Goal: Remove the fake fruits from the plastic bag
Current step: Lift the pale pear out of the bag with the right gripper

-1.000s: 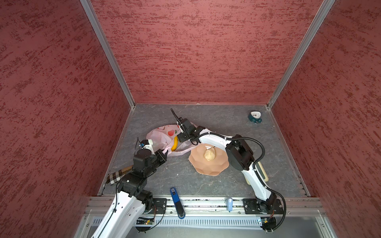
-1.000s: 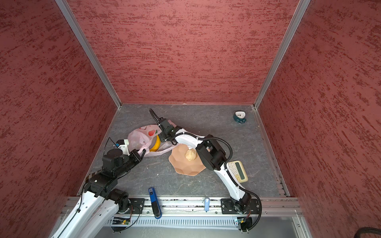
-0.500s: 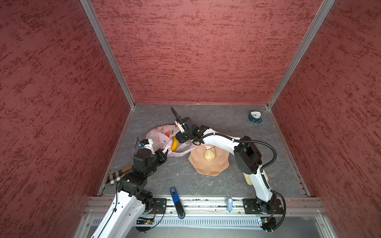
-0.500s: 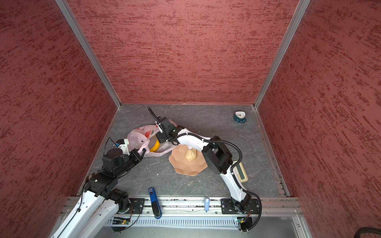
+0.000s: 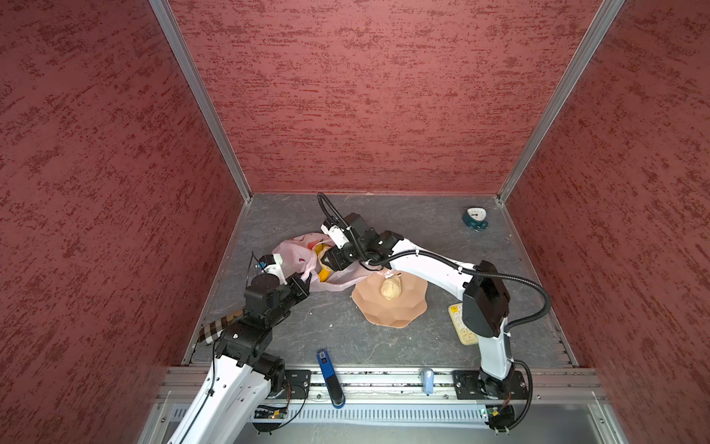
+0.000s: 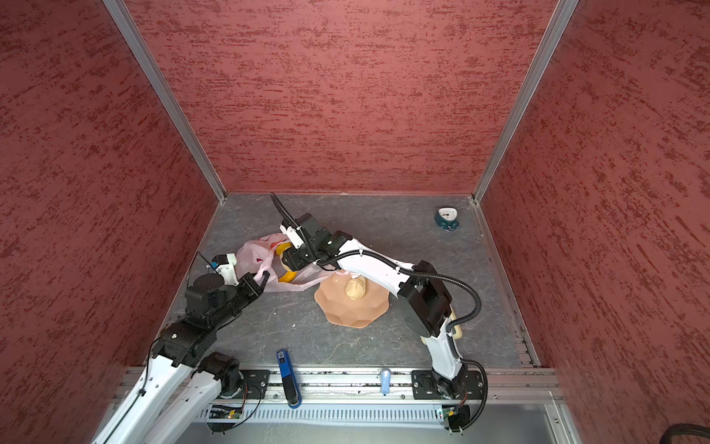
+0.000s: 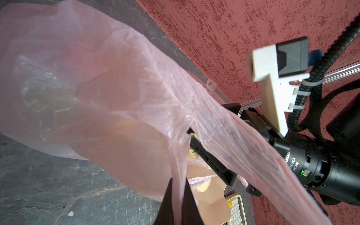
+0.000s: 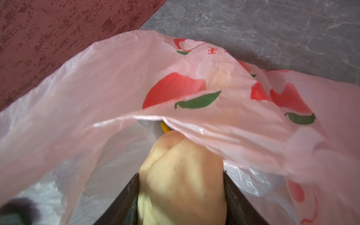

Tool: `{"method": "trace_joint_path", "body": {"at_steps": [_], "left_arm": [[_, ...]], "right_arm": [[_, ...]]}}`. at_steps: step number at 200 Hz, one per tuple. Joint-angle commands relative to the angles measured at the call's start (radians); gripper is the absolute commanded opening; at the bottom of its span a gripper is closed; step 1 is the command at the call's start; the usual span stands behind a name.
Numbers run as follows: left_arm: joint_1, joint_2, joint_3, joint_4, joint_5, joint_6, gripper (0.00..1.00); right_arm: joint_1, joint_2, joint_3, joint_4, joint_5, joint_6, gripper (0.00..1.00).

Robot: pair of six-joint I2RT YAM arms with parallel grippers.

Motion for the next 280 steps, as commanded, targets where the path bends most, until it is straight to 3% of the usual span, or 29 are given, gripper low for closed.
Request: {"method": "trace_joint_path", "body": {"at_steps": [1, 73, 177, 246, 280], "left_arm": [[0.0, 0.005, 0.016, -0.005, -0.019, 0.031, 0.09], [0.0, -0.001, 0.008, -0.005, -0.024, 0.028, 0.09], [0.0, -0.045, -0.003, -0.032, -0.039, 0.025, 0.09], [0.0, -0.042, 0.011, -0.047, -0.047, 0.035, 0.09], [0.0, -0.035, 0.022, -0.05, -0.052, 0.045, 0.09]], "right_arm": [[0.005, -0.092, -0.026, -0.041, -0.032, -0.028, 0.41], [0.004, -0.244, -0.07, -0.051, 0.026, -0.037, 0.39], [-0.122, -0.533, -0.168, -0.115, 0.329, -0.049, 0.37], [-0.291, -0.701, -0.428, -0.132, 0.368, 0.047, 0.36], [-0.315, -0.751, -0.558, -0.151, 0.396, 0.094, 0.35]]}}
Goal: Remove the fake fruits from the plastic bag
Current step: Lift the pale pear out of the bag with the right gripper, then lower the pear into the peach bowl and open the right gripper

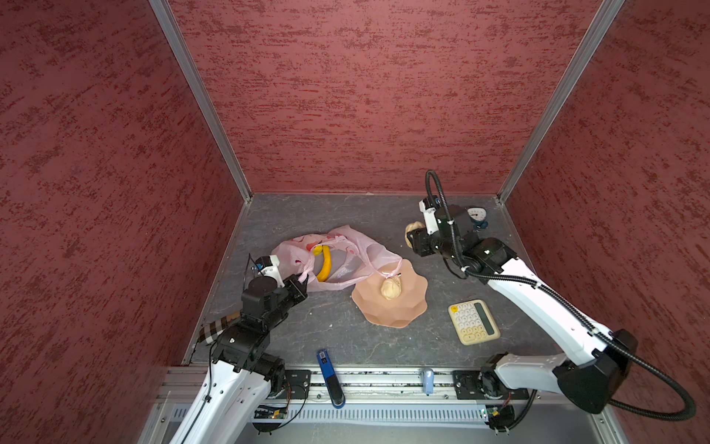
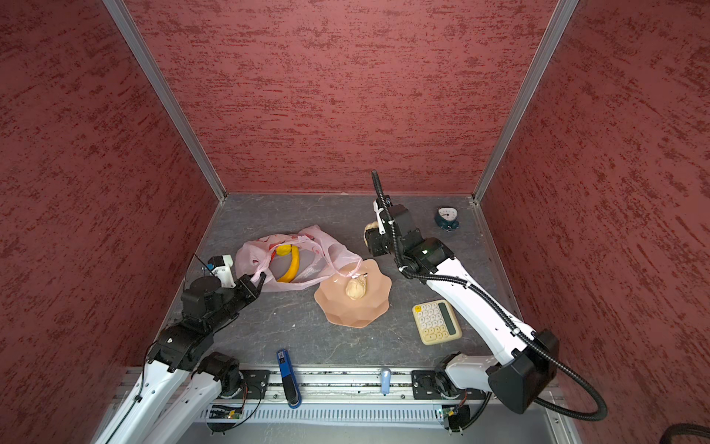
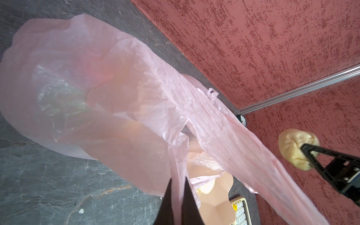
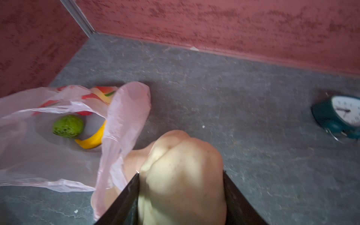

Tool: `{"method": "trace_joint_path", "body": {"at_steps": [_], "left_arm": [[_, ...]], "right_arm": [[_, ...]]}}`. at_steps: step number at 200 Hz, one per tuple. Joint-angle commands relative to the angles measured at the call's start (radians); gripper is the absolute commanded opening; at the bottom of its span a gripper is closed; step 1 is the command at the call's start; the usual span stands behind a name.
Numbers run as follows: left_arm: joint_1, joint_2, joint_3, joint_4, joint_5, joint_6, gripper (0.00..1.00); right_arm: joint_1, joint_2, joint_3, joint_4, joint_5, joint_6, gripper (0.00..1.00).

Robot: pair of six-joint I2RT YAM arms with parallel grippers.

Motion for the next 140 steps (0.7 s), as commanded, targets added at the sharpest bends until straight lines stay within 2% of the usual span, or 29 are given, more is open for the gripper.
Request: {"method": "trace_joint_path", "body": {"at_steps": [1, 52, 140], "left_arm": [[0.0, 0.004, 0.019, -0.004, -0.021, 0.03, 0.09], [0.001, 0.009, 0.022, -0.003, -0.025, 0.034, 0.09], [0.002, 0.007, 0.022, -0.009, -0.024, 0.038, 0.09]], "right_arm": [[-0.01, -0.042, -0.056, -0.02, 0.047, 0.054, 0.35], [-0.008, -0.05, -0.194, 0.031, -0.039, 0.12, 0.34], [0.03, 0.029, -0.294, 0.132, -0.136, 0.216, 0.34]]}}
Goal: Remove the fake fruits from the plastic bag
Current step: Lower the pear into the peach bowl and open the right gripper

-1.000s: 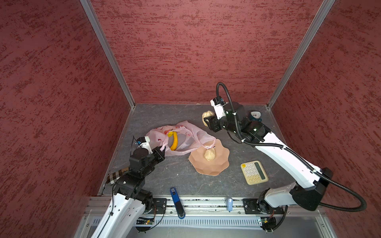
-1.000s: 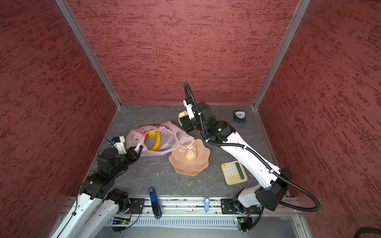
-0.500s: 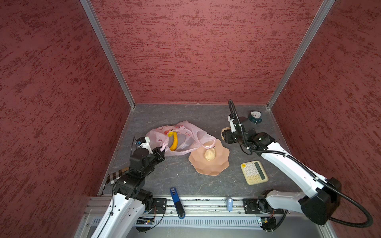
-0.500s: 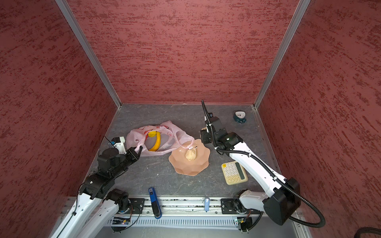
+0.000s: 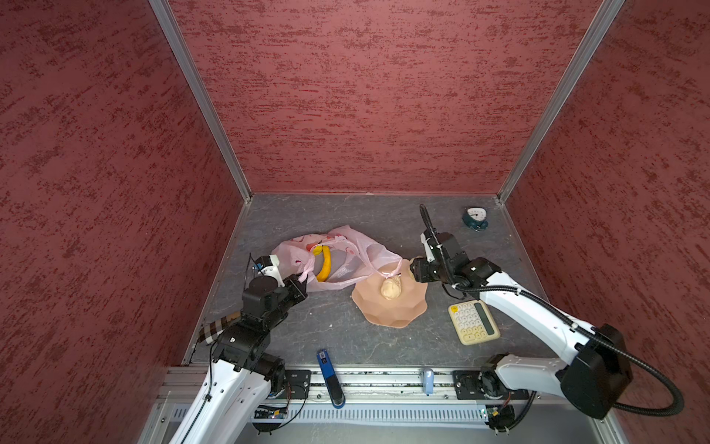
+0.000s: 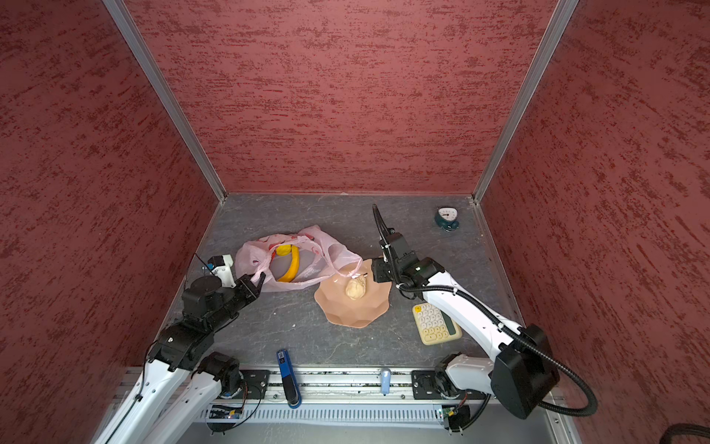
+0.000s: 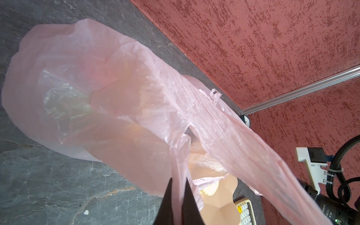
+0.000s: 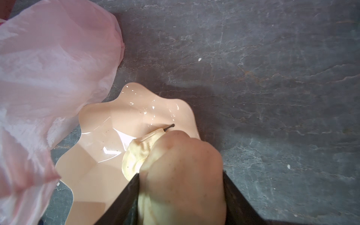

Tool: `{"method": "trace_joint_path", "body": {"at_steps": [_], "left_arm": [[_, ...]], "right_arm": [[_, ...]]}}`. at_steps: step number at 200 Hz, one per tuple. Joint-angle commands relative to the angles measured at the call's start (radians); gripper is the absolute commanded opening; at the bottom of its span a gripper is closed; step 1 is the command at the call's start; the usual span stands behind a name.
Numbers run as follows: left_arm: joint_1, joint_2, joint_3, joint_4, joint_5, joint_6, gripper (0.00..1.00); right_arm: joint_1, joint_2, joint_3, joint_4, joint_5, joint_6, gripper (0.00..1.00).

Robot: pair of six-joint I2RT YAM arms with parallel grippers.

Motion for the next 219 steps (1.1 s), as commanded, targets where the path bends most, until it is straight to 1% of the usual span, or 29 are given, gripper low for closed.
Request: {"method": "trace_joint_path", "body": {"at_steps": [1, 65, 100, 219], "left_arm": [[0.002, 0.001, 0.021, -0.009, -0.01, 0.021, 0.09], [0.003, 0.008, 0.017, 0.003, -0.003, 0.02, 0.1], [0.003, 0.004, 0.017, 0.002, -0.001, 0.019, 0.1], [0.004, 0.002, 0.009, 0.004, 0.006, 0.017, 0.1]], "right_arm": [[0.017, 0.033, -0.015, 0.058, -0.04, 0.047, 0.34], [0.035, 0.054, -0.071, 0.108, -0.085, 0.083, 0.34], [0.052, 0.08, -0.093, 0.128, -0.093, 0.103, 0.36], [0.066, 0.127, -0.108, 0.135, -0.071, 0.102, 0.47]]}}
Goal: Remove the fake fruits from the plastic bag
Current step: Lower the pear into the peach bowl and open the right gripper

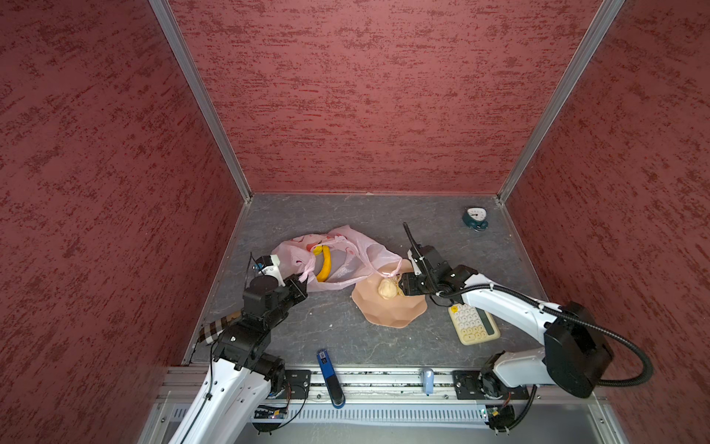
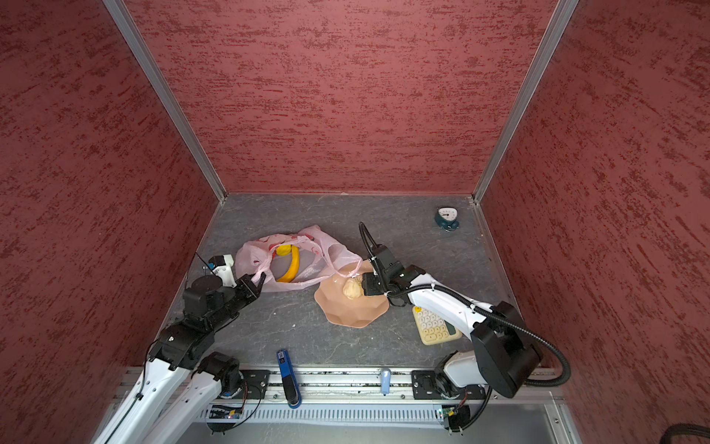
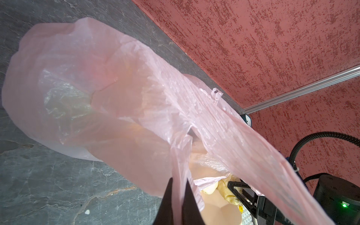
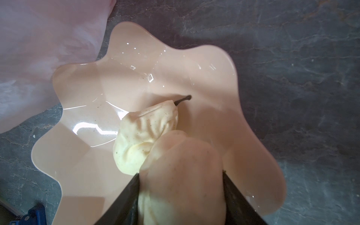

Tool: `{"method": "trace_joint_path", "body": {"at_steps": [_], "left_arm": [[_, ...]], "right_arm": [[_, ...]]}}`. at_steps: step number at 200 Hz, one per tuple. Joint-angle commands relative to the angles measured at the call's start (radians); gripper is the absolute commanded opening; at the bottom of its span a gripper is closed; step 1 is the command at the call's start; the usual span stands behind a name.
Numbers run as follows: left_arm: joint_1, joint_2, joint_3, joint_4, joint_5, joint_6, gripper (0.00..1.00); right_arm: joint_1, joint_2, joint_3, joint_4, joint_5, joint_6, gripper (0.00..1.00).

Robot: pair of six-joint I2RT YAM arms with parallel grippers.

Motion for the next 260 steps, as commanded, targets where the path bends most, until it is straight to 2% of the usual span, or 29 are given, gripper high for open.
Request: {"method": "trace_joint_path", "body": {"at_steps": [1, 145, 212, 260], "left_arm": [[0.004, -0.006, 0.008, 0.004, 0.005, 0.014, 0.1], [0.004, -0.023, 0.013, -0.018, -0.002, 0.018, 0.1], [0.005, -0.017, 0.015, -0.015, 0.001, 0.017, 0.1], [0.004, -0.016, 0.021, -0.025, -0.003, 0.019, 0.1]], "right_arm": [[0.005, 0.006, -0.012, 0.032, 0.003, 0.016, 0.48], [0.008, 0.047, -0.013, 0.038, 0.007, 0.008, 0.55], [0.008, 0.045, -0.016, 0.04, 0.011, -0.001, 0.64], [0.008, 0.044, -0.009, 0.043, 0.006, -0.004, 0.67]]}}
